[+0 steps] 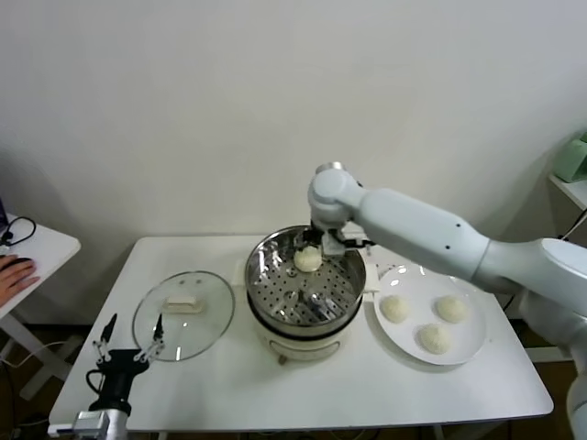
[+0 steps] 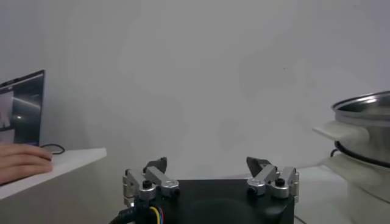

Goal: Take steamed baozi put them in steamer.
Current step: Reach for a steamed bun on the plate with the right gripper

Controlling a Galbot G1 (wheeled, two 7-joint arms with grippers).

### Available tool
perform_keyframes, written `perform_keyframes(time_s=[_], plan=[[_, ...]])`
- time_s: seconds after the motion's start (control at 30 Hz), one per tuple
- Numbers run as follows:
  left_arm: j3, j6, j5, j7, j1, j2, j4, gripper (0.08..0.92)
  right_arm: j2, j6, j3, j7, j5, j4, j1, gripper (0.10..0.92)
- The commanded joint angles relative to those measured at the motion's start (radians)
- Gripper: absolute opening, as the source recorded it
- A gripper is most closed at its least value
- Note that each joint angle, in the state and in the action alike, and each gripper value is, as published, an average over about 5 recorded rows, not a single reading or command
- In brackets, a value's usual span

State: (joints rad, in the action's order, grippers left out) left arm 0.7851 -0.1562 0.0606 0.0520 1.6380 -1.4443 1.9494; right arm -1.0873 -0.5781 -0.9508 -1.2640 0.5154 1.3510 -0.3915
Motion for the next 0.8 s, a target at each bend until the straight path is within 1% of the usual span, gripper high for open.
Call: perform_keyframes(time_s=[0.03, 0.1, 0.17, 0.23, 0.3, 0.47, 0.63, 0.8], plan=[[-0.001, 0.003, 0.0, 0.0, 0.001, 0.004, 0.004, 0.823, 0.165, 0.185, -0.148, -0.057, -0.49, 0.047, -0.266, 0.823], [-0.001, 0.003, 0.0, -0.001, 0.002, 0.006, 0.008, 0.823, 0.212, 0.3, -0.264, -0.058, -0.67, 0.018, -0.355, 0.823], [-0.003, 0.002, 0.002, -0.001, 0.003, 0.006, 0.011, 0.823, 0.252, 0.388, -0.352, -0.058, -0.802, -0.017, -0.398, 0.823], [-0.008, 0.0, 0.005, -0.005, 0.003, 0.006, 0.012, 0.823, 0.293, 0.453, -0.388, -0.055, -0.895, -0.066, -0.396, 0.823], [-0.014, -0.002, 0.008, -0.01, 0.003, 0.006, 0.013, 0.823, 0.328, 0.498, -0.392, -0.052, -0.937, -0.115, -0.365, 0.823], [-0.022, 0.003, 0.017, -0.023, 0.004, 0.005, 0.024, 0.823, 0.404, 0.569, -0.362, -0.046, -0.924, -0.182, -0.249, 0.823], [-0.018, 0.006, 0.017, -0.026, 0.002, 0.004, 0.032, 0.823, 0.451, 0.614, -0.231, -0.022, -0.826, -0.188, -0.054, 0.823], [-0.007, 0.006, 0.019, -0.027, 0.003, 0.009, 0.04, 0.823, 0.442, 0.64, -0.12, 0.007, -0.729, -0.19, 0.104, 0.823]])
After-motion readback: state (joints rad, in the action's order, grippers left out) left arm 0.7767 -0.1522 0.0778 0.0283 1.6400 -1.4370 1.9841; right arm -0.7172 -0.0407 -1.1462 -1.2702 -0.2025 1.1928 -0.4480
